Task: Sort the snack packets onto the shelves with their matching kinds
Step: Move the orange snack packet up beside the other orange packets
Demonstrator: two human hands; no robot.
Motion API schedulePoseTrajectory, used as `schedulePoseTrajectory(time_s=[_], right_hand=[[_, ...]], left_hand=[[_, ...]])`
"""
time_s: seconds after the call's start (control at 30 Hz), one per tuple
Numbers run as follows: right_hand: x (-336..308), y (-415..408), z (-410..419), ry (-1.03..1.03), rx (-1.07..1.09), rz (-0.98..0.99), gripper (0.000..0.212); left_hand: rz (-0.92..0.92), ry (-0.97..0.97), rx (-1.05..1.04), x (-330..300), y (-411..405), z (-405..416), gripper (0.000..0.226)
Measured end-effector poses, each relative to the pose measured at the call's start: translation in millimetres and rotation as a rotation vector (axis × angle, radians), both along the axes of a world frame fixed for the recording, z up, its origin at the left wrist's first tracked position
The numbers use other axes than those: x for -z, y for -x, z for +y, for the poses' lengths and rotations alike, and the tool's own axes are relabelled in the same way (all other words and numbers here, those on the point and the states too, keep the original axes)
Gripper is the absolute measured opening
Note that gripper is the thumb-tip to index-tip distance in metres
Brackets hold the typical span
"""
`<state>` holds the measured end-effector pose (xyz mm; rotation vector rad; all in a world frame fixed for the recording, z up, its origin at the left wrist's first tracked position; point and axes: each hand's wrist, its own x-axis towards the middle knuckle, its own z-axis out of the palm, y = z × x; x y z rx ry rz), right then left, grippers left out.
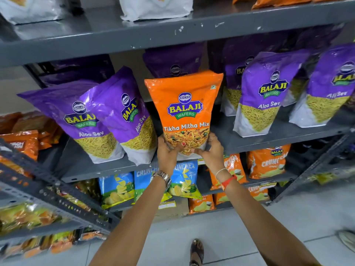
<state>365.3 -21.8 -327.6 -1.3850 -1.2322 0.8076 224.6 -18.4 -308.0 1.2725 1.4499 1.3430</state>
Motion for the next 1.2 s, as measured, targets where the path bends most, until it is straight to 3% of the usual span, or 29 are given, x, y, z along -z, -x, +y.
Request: schedulePoseTrajectory(time_s=[0.17, 0.4, 0.57, 0.8, 1.0, 1.07, 1.2], right_hand=[[-30, 13, -49, -0.086, -0.049, 0.019, 0.051], [-102, 53, -94, -0.305, -0.125, 0.075, 0.059], [-161, 82, -98, -0.469, -0.149, 0.036, 0.069], [-245, 125, -73, -0.657, -0.202, 0.042, 0.077], [-316, 163, -31, -0.721, -0.263, -0.002, 0.058], [-334, 175, -16, -0.707, -0.277, -0.007, 0.043], [-352, 200, 17, -0.652, -0.327, -0.031, 0.033]], left_hand=[[0.011, -0.132, -0.063, -20, 17, -50, 0.047], [0.01, -0.293, -0.103, -102, 67, -106, 0.043], [-0.038, -0.402, -0.104, -169, 101, -129, 0.038], [0.066, -0.516, -0.153, -258, 151, -121, 0.039], [0.12, -0.53, -0.215, -323, 191, -85, 0.036], [0.152, -0.516, -0.224, -338, 202, -70, 0.032], [0.151, -0.44, -0.281, -353, 224, -36, 0.029]])
